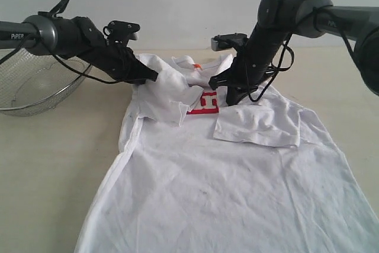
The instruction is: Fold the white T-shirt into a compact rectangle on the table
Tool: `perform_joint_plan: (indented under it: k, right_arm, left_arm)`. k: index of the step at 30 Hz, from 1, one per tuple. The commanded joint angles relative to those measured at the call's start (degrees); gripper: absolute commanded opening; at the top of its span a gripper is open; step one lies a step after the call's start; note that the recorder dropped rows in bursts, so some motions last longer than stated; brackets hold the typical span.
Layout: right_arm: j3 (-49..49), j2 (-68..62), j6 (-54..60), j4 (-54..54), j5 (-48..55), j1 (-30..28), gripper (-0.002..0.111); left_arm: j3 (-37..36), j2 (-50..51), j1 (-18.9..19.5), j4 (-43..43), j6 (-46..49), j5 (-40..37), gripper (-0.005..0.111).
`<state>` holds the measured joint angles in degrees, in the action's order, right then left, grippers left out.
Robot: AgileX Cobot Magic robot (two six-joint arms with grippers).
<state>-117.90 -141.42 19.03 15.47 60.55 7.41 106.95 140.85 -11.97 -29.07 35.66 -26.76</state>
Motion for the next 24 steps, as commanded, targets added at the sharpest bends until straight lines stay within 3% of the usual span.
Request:
perform_joint_plan:
  k: [1, 12, 17, 24]
  right_arm:
    - [0.6, -1.3, -1.6, -7.1, -2.0, -1.2, 0.000]
    - [0.6, 8.9, 3.2, -2.3, -3.9, -0.4, 0.000]
    - [0.6, 10.9, 16.8, 13.7, 1.2, 1.1, 0.000]
    - [0.6, 7.4, 16.9, 12.5, -6.6, 4.6, 0.000]
  left_arm:
    - [0.4, 0.6, 1.5, 1.2, -0.5, -0.9, 0.004]
    - [0.4, -6.6, 1.5, 1.2, -0.1, -4.3, 0.004]
    - [0.4, -8.8, 0.8, -7.6, 7.0, -16.5, 0.004]
    - [0.4, -8.7, -2.6, -9.4, 8.4, -25.6, 0.004]
